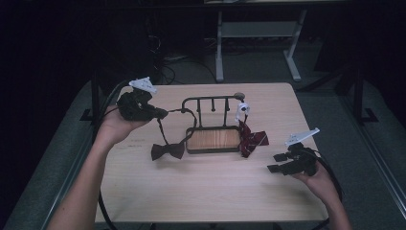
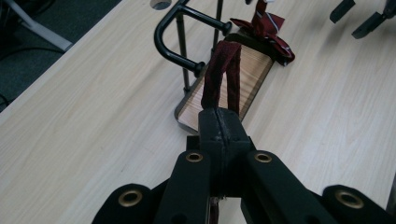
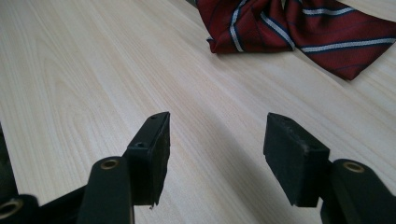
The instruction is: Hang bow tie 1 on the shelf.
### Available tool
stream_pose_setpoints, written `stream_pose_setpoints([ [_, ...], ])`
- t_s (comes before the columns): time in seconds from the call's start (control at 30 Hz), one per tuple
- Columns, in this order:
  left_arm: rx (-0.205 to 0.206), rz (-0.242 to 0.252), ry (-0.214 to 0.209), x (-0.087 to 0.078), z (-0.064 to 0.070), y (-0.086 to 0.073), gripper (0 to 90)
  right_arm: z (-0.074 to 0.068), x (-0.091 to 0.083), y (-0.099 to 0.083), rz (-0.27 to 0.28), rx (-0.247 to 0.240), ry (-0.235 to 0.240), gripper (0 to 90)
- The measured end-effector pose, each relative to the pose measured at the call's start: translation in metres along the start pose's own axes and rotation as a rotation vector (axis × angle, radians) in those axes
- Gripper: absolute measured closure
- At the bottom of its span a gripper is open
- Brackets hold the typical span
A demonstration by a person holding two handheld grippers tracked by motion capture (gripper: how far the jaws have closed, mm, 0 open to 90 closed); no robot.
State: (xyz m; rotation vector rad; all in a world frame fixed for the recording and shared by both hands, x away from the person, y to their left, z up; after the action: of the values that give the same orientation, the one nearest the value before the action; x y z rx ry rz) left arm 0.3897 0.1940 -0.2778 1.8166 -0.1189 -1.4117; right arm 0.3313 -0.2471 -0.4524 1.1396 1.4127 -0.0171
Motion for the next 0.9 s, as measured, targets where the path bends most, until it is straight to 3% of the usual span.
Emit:
stream_pose_setpoints([
  [0.37,-0.031,-0.032,0.000,0.008,-0.016,0.003,90.0,0.000,-0.002,0.000,0.003,0.005,-0.002,41.2],
  [0.9,-0.074,-0.111,0.049,0.022,-0.033,0.014,90.0,0.001,-0.005,-0.001,0.008,0.005,-0.006,41.2],
])
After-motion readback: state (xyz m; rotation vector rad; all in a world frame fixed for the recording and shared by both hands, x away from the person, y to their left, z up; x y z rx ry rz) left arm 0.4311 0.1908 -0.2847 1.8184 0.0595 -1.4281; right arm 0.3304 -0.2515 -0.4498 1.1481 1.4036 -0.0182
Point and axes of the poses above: each handheld gripper's, and its own axes: x roughly forward along the jaws, y roughly out of its top, z roughly to its right, the point moved 3 cm from there along x, roughly forward along the jaws, and after that the axes turned 1 degree about -z, right-handed, at the moved point
